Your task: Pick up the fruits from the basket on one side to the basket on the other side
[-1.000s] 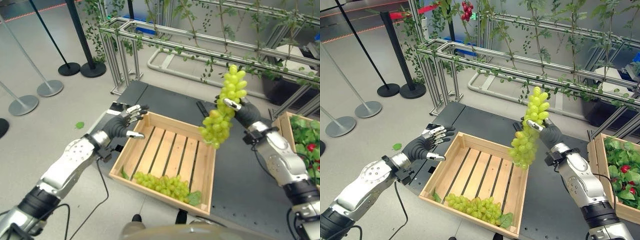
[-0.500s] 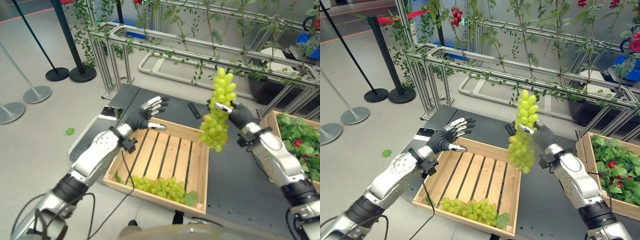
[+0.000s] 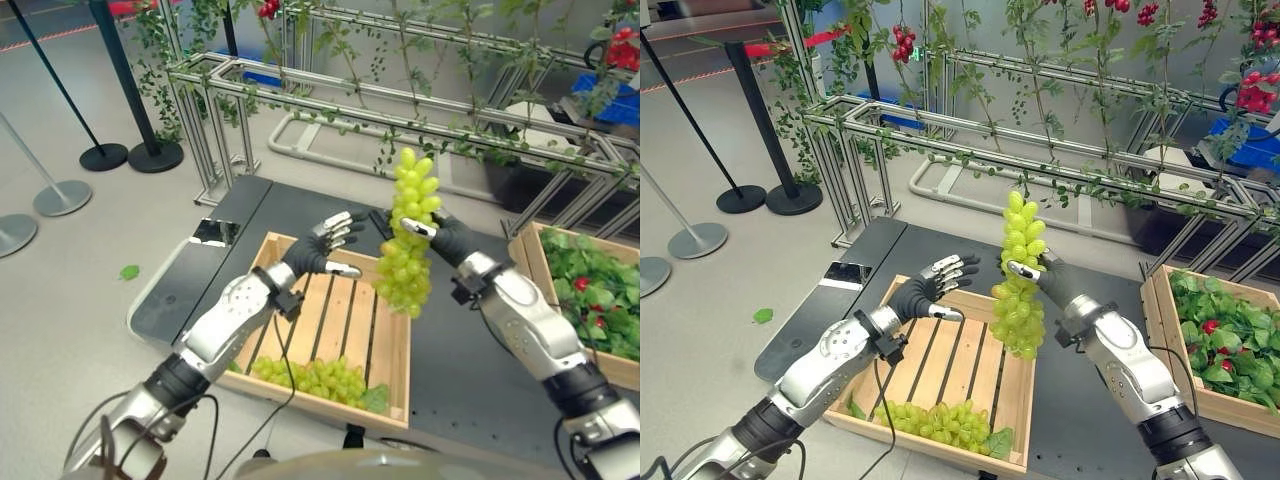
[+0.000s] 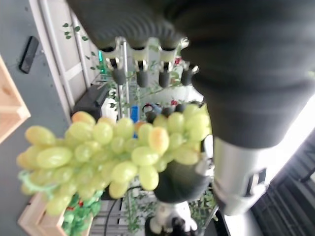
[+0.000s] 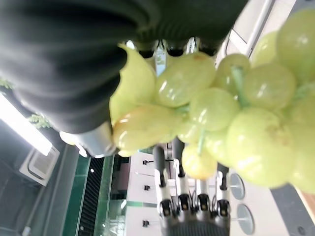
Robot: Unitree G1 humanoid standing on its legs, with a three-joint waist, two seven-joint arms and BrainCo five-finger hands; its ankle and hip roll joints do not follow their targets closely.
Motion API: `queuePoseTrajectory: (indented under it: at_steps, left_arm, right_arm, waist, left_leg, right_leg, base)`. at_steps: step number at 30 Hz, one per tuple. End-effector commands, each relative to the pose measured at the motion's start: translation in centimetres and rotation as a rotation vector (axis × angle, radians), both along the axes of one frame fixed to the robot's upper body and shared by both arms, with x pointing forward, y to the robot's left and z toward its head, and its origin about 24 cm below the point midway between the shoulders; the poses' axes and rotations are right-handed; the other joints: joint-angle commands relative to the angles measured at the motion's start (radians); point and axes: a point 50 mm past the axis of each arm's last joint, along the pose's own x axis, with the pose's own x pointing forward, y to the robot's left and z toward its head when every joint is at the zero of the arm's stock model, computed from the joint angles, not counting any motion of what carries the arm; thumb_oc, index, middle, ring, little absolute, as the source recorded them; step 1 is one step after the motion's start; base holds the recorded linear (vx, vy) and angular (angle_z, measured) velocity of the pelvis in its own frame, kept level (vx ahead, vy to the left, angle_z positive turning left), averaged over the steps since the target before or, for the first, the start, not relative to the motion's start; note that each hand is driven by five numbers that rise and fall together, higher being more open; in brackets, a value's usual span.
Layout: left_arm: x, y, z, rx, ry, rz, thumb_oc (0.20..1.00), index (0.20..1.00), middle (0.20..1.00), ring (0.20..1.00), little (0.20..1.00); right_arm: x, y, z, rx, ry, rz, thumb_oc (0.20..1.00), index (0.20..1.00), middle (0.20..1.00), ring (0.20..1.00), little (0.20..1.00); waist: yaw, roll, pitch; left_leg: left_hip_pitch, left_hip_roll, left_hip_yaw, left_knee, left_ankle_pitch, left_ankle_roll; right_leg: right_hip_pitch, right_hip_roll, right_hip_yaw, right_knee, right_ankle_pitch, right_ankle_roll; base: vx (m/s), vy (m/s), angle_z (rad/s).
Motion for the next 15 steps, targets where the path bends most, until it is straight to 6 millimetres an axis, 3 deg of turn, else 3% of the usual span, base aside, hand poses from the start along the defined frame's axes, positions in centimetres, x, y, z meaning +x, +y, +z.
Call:
queuePoseTrajectory:
  at_steps: [1,15]
  left_arm:
    - [1.2,-0.9,1.6,0.015,-0.084,-0.04,1.0,1.0,1.0,1.0,1.0]
    - [1.1,-3.0,1.3,0.039,-0.07,-0.122,1.0,1.0,1.0,1.0,1.0]
  right_arm:
    - [1.0,1.8,5.9,0.07,-0.265,0.057,0.2,0.2,0.2,0.2,0.2]
    - [2.3,4.1,9.3,0.039,-0.398,0.098,0.2,0.2,0.2,0.2,0.2]
  waist:
    - [-0.006,-0.041,-0.035]
    - [-0.006,-0.032,-0.034]
  left_leg:
    - [-0.049,-0.044,-0.011,0.039,-0.059,0.057]
    - [-0.05,-0.056,0.006,0.046,-0.067,0.066]
  right_leg:
    - [0.047,-0.073,0.006,0.104,-0.169,0.126]
    - [0.038,-0.081,0.029,0.1,-0.153,0.134]
  base:
    - [-0.01,0.037,-0.06]
    - [0.0,0.013,-0.06]
